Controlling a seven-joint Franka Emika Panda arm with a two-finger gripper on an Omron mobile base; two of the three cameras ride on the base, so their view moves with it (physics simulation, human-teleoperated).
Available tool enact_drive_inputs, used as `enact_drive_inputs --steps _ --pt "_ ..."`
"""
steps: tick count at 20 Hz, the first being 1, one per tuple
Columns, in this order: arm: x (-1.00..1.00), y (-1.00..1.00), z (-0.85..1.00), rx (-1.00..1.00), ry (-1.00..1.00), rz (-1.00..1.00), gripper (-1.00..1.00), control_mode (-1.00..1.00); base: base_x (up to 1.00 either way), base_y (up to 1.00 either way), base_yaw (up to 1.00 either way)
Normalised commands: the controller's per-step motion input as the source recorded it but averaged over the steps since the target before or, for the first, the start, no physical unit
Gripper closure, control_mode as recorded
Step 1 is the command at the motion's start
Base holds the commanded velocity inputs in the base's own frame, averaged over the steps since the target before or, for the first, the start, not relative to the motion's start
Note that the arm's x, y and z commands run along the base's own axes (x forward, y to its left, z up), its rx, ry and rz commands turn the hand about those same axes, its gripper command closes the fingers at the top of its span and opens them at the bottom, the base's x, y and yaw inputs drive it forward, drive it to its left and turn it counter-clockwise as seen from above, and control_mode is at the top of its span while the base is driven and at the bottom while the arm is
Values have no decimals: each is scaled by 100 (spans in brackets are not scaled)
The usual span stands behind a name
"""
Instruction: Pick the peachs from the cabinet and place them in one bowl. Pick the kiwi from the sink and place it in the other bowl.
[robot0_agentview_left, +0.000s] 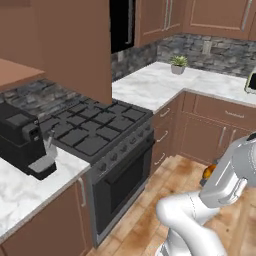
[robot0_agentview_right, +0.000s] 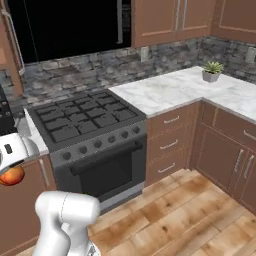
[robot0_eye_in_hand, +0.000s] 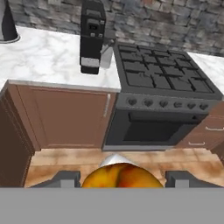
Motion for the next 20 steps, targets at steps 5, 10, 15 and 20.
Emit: enact_drive_inputs --steps 5,10,15,20 --pt "0 0 0 0 0 0 100 100 1 -5 -50" --pt "0 0 0 0 0 0 100 100 1 0 -50" --pt "0 0 0 0 0 0 100 100 0 0 -50" --pt "0 0 0 0 0 0 100 100 0 0 -50"
